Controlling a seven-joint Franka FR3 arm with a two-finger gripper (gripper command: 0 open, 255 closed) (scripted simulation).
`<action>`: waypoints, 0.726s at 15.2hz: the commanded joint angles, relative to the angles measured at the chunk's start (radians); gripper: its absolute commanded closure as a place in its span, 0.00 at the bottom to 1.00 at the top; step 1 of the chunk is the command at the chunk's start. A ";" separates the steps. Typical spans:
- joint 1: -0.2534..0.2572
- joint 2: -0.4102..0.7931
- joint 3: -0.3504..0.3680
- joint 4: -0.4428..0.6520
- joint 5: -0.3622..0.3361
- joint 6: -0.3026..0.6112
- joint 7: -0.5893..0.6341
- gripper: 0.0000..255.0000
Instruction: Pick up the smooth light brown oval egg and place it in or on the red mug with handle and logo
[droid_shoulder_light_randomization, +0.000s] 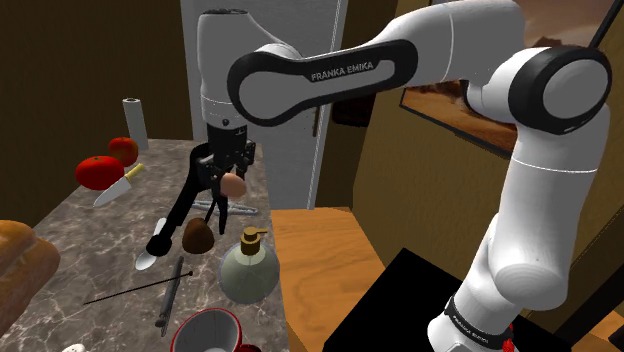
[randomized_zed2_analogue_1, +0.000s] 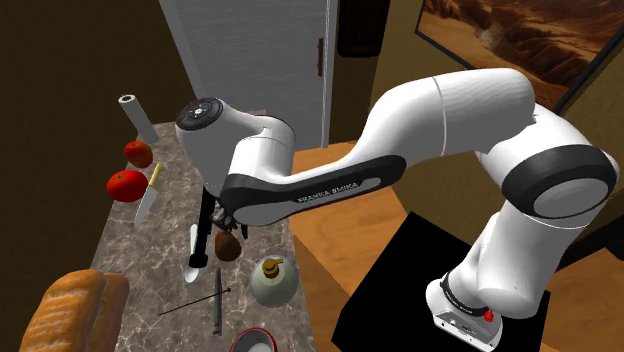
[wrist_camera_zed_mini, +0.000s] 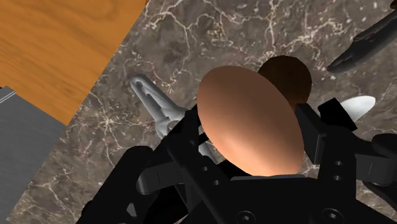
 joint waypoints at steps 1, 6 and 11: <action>0.013 -0.028 0.013 -0.029 0.009 -0.001 0.025 1.00; 0.062 -0.090 0.056 -0.103 0.029 0.003 0.118 1.00; 0.117 -0.129 0.104 -0.146 0.042 -0.004 0.219 1.00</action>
